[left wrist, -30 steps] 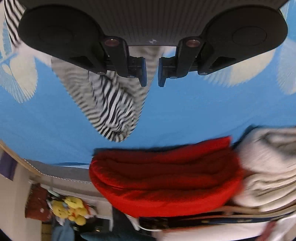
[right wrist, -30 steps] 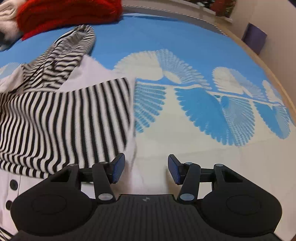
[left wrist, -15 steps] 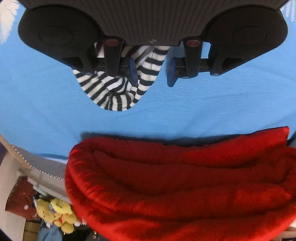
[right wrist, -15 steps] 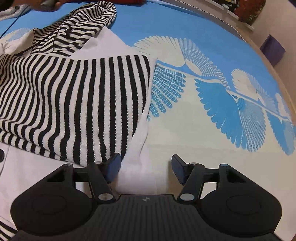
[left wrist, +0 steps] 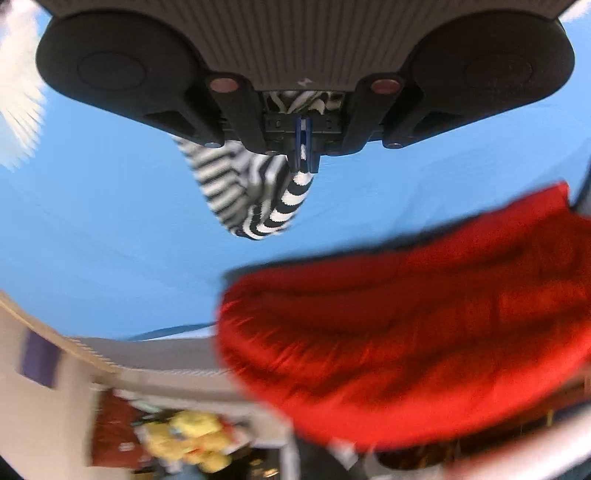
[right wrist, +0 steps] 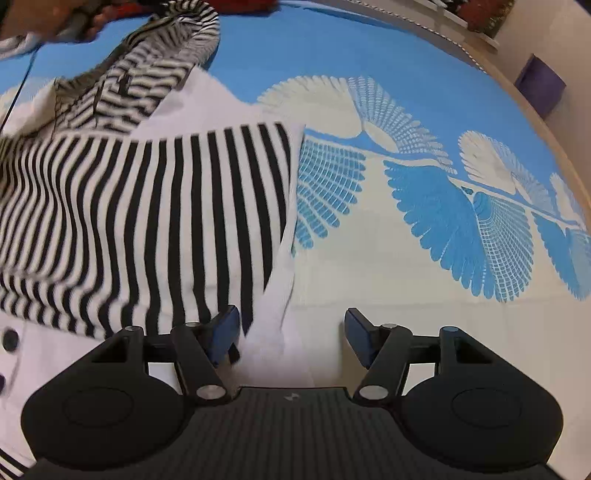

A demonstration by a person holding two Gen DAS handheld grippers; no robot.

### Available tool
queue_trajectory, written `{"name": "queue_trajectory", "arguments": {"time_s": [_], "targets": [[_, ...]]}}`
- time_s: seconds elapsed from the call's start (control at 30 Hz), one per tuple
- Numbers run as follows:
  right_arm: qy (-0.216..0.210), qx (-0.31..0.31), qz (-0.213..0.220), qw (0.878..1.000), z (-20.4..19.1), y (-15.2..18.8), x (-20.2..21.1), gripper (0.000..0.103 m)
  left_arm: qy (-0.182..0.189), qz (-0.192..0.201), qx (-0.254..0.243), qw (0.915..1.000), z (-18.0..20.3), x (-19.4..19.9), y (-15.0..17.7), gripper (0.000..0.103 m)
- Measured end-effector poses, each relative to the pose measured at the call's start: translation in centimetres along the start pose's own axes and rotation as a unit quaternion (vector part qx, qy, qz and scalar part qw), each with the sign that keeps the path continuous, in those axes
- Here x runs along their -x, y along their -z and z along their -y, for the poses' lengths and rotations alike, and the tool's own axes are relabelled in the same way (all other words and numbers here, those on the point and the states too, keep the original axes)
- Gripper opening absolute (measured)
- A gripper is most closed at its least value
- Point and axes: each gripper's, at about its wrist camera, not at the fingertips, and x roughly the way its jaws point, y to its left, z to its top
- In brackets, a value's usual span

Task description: Fold small clothes

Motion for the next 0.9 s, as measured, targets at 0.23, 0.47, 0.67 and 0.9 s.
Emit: {"name": "queue_trajectory", "arguments": {"time_s": [0.23,0.47,0.67,0.9], "targets": [[-0.017,-0.054,0.027,0.998,1.9,-0.9,2.4,0.059,0.084,0.073,-0.021,0.9935,3.6,20.5,10.0,0.002],[-0.091,-0.191,0.118,0.970,5.6,-2.2,6.8,0.039,0.136,-0.006,0.004,0.9907,3.6,38.2,22.4,0.004],[-0.181,-0.227,0.107,0.951,4.8,-2.1,6.0,0.040,0.144,0.017,0.210,0.9668,-1.8,39.1,24.8,0.033],[-0.249,-0.234,0.059,0.938,1.3,-2.9,3.4,0.043,0.058,-0.135,0.394,0.9071,-5.4,31.7,27.4,0.033]]}}
